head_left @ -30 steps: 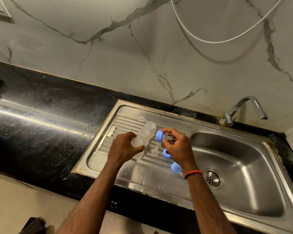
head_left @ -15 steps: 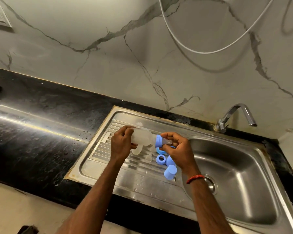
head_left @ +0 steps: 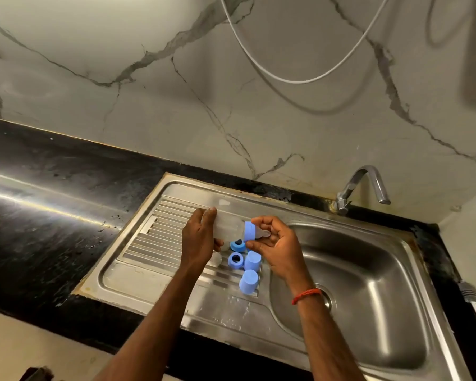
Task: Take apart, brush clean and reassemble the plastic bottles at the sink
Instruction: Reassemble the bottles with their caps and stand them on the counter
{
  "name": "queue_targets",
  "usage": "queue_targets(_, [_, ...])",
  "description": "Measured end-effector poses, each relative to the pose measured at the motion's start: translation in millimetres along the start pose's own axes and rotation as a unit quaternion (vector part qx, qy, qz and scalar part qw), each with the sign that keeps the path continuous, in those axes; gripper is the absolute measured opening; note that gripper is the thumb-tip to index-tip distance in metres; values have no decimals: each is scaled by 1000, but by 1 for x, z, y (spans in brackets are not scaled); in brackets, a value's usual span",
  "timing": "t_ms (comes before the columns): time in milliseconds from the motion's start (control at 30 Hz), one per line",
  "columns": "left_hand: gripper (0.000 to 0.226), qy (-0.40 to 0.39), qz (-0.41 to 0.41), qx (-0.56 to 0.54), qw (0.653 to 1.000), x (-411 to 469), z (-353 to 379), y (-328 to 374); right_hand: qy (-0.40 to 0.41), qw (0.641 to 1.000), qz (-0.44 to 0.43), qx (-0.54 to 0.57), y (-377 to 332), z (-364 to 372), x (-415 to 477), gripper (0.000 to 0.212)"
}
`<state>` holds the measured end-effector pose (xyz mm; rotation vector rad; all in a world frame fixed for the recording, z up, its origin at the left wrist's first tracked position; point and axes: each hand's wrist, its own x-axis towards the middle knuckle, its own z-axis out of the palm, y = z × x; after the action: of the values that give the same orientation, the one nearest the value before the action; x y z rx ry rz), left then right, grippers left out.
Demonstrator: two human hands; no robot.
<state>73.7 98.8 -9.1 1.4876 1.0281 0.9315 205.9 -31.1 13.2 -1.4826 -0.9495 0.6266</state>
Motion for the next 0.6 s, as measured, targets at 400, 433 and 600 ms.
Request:
queue_targets(400, [26,18,-85,-79,993,-20,15,9,-23,999,-30,-14,-9,-17,-4,38])
queue_targets(433, [18,15,-74,-80,994,-21,15,12,-26,999,-15,-18,-11,-17,-4,34])
queue_targets(600, [16,-12,-35,-67,997,-27,17,16,37,993,83,-71,-20,-10,0,49])
